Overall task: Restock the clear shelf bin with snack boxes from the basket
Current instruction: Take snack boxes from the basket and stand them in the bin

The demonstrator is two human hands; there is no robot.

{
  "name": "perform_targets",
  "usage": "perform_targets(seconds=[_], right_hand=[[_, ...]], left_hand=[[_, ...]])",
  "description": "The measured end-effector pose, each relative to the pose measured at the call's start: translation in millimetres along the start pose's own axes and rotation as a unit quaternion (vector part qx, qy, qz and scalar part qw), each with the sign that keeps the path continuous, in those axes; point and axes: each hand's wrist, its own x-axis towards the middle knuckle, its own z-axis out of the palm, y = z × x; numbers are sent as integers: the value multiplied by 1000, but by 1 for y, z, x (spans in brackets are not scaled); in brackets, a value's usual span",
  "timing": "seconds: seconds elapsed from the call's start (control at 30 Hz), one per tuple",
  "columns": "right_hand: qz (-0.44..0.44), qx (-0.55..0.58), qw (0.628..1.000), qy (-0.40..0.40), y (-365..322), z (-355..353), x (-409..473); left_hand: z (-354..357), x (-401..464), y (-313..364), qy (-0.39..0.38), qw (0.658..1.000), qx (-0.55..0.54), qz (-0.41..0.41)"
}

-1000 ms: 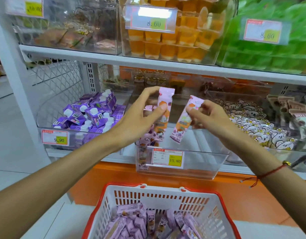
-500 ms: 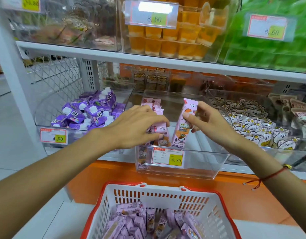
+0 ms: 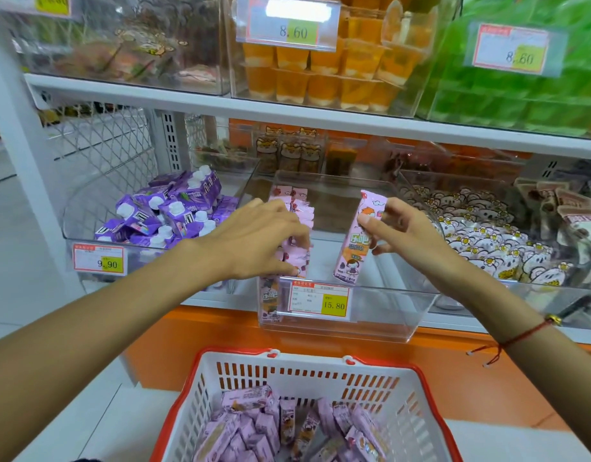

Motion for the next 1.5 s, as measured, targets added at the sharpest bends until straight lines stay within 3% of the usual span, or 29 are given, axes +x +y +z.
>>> perform_targets(seconds=[0.3,0.4,0.47,0.57,0.67,0.77,1.03,1.2,1.37,1.5], right_hand=[[-46,11,999,20,-16,12,1],[-10,5,999,47,-15,10,8],[25,-33,999,31,-12,7,11],[32,-89,995,-31,-6,12,8],[21,-124,986,-113,-2,32,1],[28,-158,961,-224,4,43,1],[99,-121,954,-256,0,38,6],[91,-78,974,-194,-9,20,10],[124,-31,990,-55,2,0,51],[141,-85,985,43,36,12,113]], left_hand=[[7,-20,1,76,997,-12,-8],[13,-35,6,191,975,-80,-81],[17,-43,8,252,936,-180,-170],[27,-50,11,205,860,-370,-284],[35,-48,18,140,785,-532,-286],[34,-46,21,125,772,-563,-268],[36,-43,12,116,757,-570,-296],[31,-34,11,127,752,-545,-349],[31,-19,4,170,761,-517,-352],[39,-13,-2,182,752,-519,-363]])
